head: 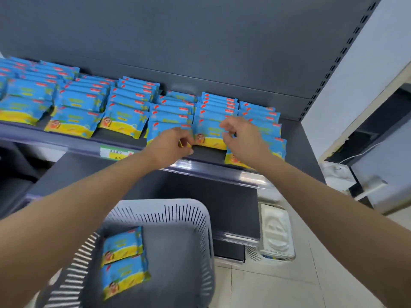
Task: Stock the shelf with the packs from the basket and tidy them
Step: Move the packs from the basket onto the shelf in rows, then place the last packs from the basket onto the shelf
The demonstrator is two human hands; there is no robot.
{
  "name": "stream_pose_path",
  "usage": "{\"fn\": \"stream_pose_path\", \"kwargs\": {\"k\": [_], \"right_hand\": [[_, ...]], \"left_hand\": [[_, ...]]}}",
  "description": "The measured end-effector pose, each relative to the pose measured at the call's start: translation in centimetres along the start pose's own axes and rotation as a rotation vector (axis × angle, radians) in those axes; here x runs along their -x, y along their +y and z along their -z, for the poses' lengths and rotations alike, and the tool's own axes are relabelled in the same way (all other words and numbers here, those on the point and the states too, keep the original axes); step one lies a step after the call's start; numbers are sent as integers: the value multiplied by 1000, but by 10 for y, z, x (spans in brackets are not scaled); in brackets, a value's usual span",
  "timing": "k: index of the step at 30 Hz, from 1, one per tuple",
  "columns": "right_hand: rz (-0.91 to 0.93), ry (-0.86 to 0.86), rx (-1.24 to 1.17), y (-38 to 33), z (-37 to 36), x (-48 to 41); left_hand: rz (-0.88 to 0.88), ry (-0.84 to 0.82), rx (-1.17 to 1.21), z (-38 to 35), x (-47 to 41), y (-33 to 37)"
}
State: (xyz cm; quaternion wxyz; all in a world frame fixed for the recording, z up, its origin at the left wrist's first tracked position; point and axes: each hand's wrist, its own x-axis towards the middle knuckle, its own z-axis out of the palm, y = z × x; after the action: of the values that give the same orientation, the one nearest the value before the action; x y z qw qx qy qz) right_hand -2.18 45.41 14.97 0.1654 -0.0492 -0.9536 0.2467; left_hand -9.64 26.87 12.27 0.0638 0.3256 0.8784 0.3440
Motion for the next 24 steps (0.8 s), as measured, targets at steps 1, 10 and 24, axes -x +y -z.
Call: {"fn": "stream_pose_path", "kwargs": {"k": [1, 10, 24], "right_hand": [[46, -48, -11, -11, -16, 8], [174, -599, 88, -66, -174, 85], [81, -819, 215, -54, -309, 136]], "left_hand": [[41, -23, -1, 5, 19, -15], [418, -412, -273, -25, 164, -152], [578, -807, -511, -132, 229, -248]]}}
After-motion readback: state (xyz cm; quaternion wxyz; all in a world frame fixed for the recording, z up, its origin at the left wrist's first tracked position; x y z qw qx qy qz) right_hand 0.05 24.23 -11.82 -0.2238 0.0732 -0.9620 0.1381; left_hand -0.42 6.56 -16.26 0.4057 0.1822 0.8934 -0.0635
